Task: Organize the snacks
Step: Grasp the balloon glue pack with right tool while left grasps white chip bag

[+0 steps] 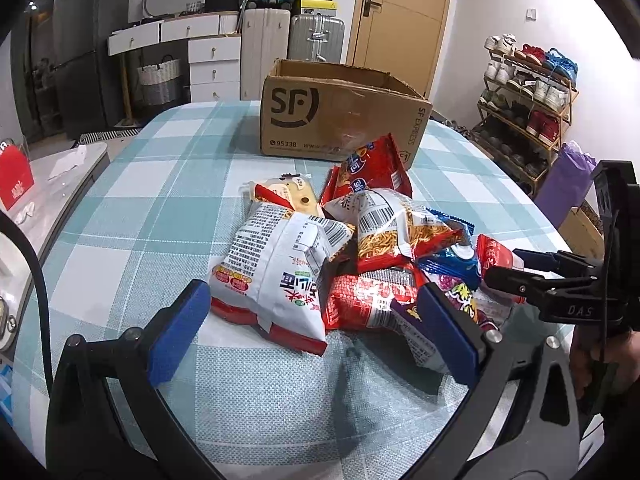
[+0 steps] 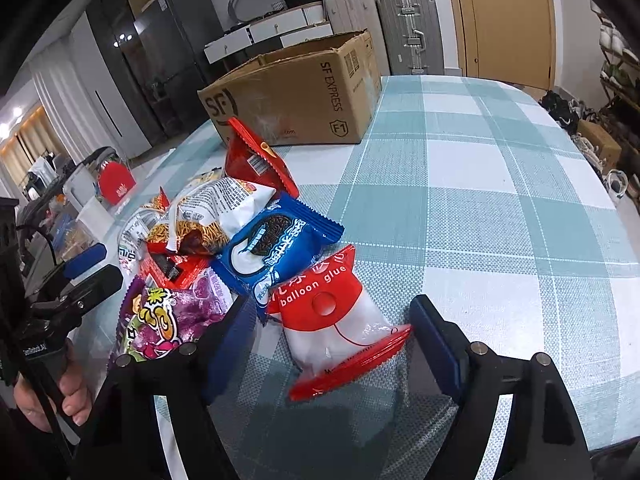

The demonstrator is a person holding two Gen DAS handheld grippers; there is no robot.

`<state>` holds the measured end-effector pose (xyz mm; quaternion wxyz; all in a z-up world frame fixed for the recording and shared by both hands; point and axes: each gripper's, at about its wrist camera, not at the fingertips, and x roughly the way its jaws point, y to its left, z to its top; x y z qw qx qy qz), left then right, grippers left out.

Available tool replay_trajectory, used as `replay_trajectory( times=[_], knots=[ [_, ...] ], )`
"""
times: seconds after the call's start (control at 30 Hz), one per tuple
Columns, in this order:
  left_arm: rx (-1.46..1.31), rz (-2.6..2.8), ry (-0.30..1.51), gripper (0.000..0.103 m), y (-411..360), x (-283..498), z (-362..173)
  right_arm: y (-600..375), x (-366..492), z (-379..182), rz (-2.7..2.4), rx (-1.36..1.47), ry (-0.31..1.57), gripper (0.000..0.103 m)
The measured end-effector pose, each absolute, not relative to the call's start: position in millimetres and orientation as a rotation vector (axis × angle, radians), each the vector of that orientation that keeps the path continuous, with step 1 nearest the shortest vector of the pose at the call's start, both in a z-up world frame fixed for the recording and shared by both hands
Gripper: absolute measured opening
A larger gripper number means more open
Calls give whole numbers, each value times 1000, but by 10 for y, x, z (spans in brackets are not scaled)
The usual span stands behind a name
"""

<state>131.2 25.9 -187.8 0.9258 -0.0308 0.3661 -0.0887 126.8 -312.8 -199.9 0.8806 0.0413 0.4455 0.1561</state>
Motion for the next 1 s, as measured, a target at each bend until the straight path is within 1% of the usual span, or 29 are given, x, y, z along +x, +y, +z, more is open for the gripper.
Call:
replay_trajectory(
  times=[0.23, 0.27, 0.3, 0.33, 0.57, 0.8, 1.0],
  knots=[
    [-100, -158, 754, 103, 329, 1314, -1897, -3012, 1249, -1998, 287, 3, 929, 67],
    [-104, -155, 753, 103, 334, 1322, -1899, -3003, 1248, -2003, 285, -3, 930, 66],
    [-107, -154, 749, 103, 342, 1316, -1896, -2990, 1247, -2004, 281, -12, 930, 63],
    [-108, -152, 745, 103, 342, 1308, -1894, -2983, 1246, -2007, 273, -21, 931, 56],
    [-135, -141, 733, 103, 394, 1294, -1891, -3008, 1205, -1974, 276, -10, 915, 53],
    [-223, -98, 742, 103, 623, 1268, -1926, -3099, 1043, -1784, 238, 11, 794, 52],
    [-146, -55, 768, 103, 758, 1226, -1918, -3092, 981, -1715, 232, 1, 750, 52]
  ],
)
